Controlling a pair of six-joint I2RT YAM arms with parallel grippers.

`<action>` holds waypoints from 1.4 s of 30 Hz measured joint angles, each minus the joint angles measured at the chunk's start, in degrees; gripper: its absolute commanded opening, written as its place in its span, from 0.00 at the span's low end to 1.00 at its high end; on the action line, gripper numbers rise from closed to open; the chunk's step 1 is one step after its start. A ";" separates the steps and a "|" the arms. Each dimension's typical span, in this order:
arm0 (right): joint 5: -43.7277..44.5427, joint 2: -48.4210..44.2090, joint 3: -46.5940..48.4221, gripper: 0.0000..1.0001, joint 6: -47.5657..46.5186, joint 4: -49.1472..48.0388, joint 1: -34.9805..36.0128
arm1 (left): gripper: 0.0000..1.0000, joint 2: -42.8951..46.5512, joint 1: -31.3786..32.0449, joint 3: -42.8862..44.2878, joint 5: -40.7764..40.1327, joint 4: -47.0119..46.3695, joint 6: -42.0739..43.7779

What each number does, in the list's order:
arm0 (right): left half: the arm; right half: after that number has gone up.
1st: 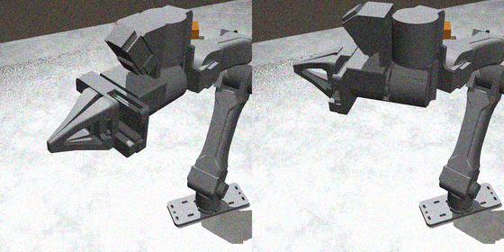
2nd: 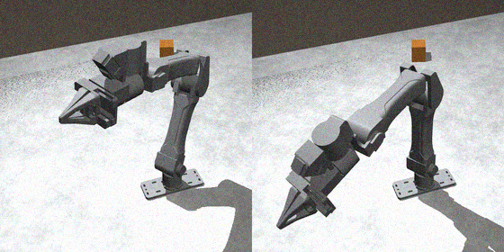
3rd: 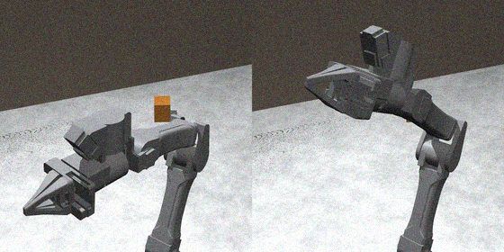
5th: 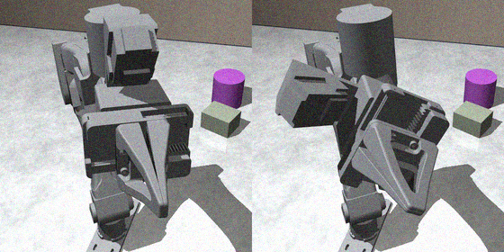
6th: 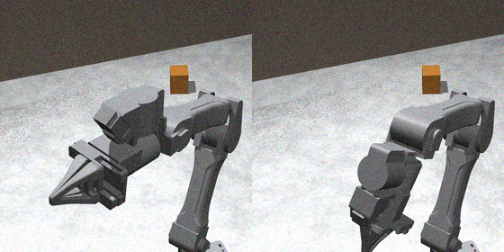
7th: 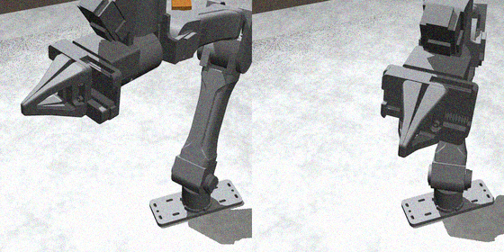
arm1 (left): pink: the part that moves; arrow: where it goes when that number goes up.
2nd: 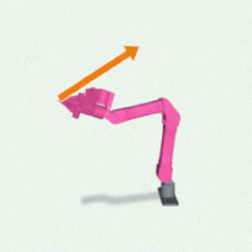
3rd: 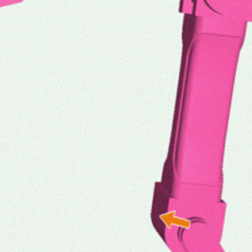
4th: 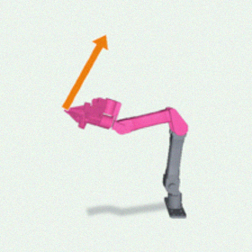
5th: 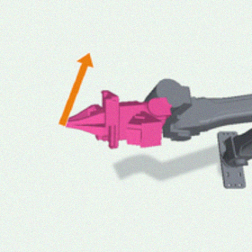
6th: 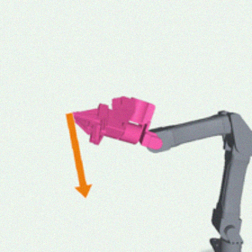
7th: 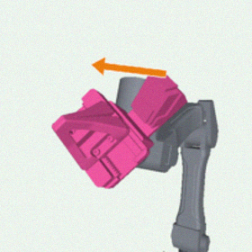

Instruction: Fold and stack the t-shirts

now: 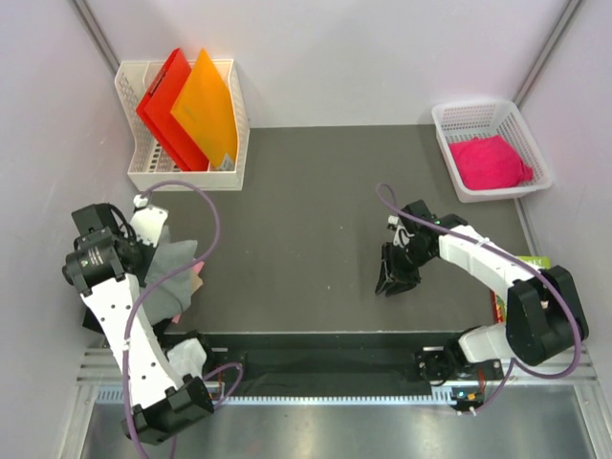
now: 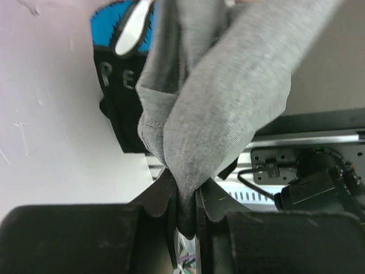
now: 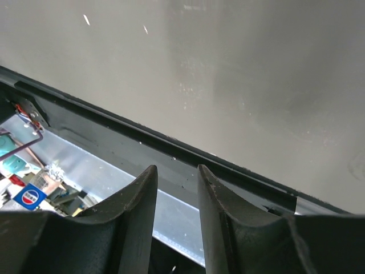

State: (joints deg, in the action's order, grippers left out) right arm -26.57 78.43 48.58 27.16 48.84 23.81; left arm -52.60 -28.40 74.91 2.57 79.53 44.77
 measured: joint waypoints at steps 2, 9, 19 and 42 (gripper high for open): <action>0.02 0.11 0.55 0.34 -0.37 0.15 0.00 | 0.00 -0.04 -0.39 -1.25 -0.74 0.11 0.22; -0.02 0.63 0.59 0.34 -1.25 0.28 -0.04 | 0.00 0.35 -1.75 -4.79 -4.81 -1.05 -0.17; 0.00 1.14 0.57 0.33 -2.10 0.37 -0.57 | 0.00 -14.14 -26.05 -7.08 0.87 -7.80 3.61; -0.11 4.59 1.77 0.34 0.44 -0.22 -0.70 | 0.86 -28.24 -30.01 -2.64 9.79 -27.28 3.56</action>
State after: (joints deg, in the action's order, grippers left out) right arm -26.68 83.02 50.35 27.59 48.62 23.11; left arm -80.84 -58.41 72.27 12.36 52.25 48.34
